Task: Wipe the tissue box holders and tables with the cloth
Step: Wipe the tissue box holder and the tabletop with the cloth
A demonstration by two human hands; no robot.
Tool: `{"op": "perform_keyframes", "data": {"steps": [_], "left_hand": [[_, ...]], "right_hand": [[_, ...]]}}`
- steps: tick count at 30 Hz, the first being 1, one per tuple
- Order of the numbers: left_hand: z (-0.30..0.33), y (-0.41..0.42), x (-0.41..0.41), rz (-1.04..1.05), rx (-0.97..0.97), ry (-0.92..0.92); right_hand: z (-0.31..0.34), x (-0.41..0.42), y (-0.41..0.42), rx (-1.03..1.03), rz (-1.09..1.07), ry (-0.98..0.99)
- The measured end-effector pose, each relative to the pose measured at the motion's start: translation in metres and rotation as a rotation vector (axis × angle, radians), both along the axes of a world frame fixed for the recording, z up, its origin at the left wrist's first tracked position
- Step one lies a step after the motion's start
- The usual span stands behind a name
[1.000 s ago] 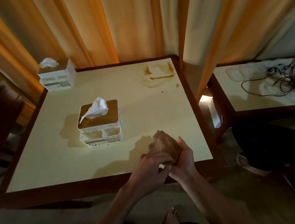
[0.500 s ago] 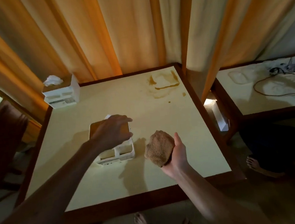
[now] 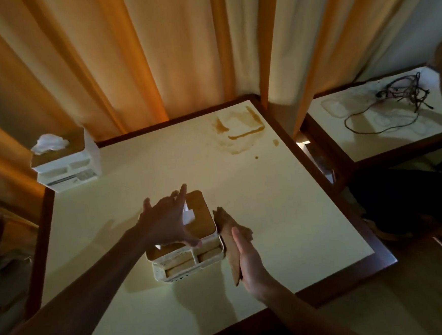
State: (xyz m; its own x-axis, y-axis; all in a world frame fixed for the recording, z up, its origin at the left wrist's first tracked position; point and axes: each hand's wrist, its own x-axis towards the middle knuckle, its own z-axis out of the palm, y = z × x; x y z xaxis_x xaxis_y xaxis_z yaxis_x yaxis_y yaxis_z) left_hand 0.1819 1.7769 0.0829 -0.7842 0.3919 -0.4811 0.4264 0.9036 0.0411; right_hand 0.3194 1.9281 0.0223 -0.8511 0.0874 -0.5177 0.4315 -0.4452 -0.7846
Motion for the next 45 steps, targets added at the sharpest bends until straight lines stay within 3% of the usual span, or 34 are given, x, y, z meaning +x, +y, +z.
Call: {"op": "perform_keyframes", "data": {"steps": [11,19,25,29,33,36,41,45], "left_hand": [[0.006,0.006,-0.003,-0.029,0.001,-0.012],[0.011,0.012,-0.004,0.014,-0.047,-0.051],[0.018,0.018,-0.003,0.013,-0.036,-0.063],[0.015,0.017,-0.001,0.042,-0.007,-0.069],[0.010,0.014,-0.002,0.072,-0.015,-0.078],[0.007,0.013,-0.004,0.079,-0.023,-0.078],[0.006,0.012,-0.006,0.053,-0.031,-0.077],[0.005,0.011,-0.006,0.083,-0.019,-0.080]], "right_hand": [[0.001,-0.086,-0.007,0.192,0.247,0.147],[-0.007,-0.009,0.000,0.127,0.297,-0.018],[-0.009,-0.069,-0.004,0.138,0.259,0.252],[-0.032,-0.093,-0.001,0.069,0.289,0.171],[-0.031,-0.039,0.004,0.100,0.266,0.109],[-0.024,-0.007,0.010,0.092,0.369,0.048],[-0.005,-0.052,0.004,0.154,0.267,0.414],[-0.019,-0.090,-0.002,0.252,0.215,0.409]]}}
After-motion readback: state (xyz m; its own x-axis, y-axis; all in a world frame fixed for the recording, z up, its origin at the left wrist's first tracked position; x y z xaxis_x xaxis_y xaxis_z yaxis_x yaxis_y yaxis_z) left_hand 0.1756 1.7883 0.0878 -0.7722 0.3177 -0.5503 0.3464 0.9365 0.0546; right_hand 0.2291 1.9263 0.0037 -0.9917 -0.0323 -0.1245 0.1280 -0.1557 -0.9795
